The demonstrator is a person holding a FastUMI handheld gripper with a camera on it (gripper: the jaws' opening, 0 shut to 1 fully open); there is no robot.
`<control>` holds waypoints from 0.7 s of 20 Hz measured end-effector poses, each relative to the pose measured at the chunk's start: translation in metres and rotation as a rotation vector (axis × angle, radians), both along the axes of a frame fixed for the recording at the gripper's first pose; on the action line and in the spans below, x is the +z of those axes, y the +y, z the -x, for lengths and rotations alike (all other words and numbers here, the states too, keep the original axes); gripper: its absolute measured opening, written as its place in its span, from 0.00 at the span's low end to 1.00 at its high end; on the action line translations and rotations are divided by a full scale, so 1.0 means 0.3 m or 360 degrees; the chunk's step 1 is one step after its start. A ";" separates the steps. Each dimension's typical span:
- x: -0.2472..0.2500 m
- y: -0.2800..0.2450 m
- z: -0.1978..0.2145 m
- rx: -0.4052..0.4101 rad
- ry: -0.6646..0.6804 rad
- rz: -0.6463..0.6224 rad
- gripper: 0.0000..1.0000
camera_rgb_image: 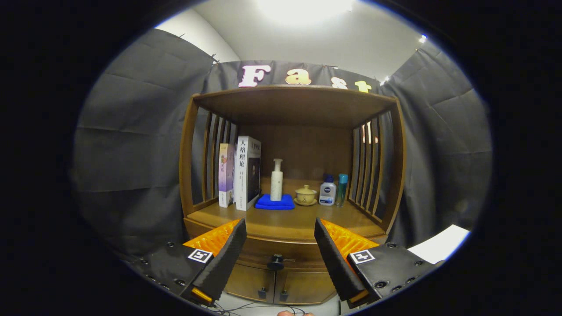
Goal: Pull open the drawer, take out the items inside it, and place them on the countertop above the cabinet.
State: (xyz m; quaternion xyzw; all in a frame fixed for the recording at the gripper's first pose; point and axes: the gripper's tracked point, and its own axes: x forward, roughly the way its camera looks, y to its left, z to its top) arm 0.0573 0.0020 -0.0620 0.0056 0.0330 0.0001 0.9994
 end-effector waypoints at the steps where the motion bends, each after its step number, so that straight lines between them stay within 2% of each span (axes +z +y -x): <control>1: -0.029 0.006 -0.016 0.0009 0.0019 -0.0008 0.98; 8: -0.205 0.034 -0.159 0.0034 0.0124 -0.0011 0.98; 14: -0.366 0.026 -0.263 -0.0002 0.0209 -0.0041 0.98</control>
